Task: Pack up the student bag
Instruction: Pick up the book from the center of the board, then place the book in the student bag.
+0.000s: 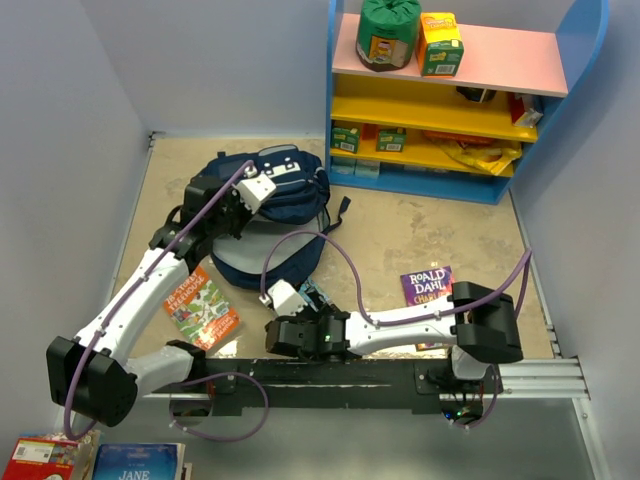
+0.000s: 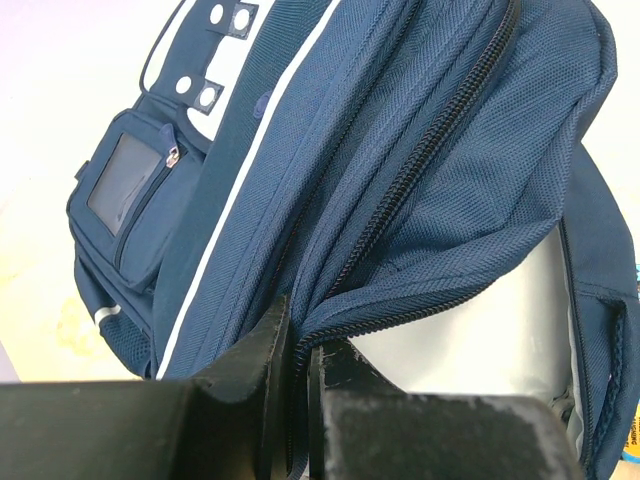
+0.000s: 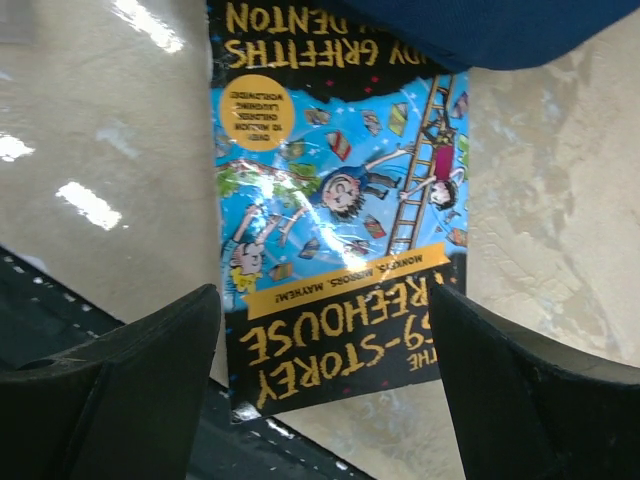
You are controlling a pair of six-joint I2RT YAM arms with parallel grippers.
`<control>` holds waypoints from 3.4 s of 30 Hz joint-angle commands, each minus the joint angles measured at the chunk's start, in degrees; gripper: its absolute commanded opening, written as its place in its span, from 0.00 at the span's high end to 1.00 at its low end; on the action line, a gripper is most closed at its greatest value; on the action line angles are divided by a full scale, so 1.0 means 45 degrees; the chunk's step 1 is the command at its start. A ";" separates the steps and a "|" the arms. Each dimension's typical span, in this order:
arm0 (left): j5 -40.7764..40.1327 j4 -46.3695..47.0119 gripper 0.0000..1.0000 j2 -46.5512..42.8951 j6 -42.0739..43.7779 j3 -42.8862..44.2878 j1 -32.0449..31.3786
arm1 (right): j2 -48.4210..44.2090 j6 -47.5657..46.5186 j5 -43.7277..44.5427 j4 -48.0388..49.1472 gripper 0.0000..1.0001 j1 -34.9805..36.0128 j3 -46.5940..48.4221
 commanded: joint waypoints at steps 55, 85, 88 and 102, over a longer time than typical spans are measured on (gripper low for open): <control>0.0974 0.0808 1.00 -0.0444 -0.0838 0.0912 0.0907 | -0.5496 -0.1916 -0.2239 -0.0274 1.00 -0.0874 0.0328; 0.1501 0.0379 1.00 -0.1107 -0.1111 0.0639 0.0985 | -0.3820 -0.8732 -0.3547 0.6209 1.00 -0.3021 0.1719; 0.1598 0.0281 1.00 -0.1205 -0.1131 0.0755 0.1005 | -0.3214 -0.8792 -0.3606 0.6834 1.00 -0.3080 0.1114; 0.4271 -0.0616 1.00 -0.0717 -0.1892 0.1965 0.1044 | -0.2101 -0.8908 -0.0913 1.1027 1.00 -0.3081 -0.1153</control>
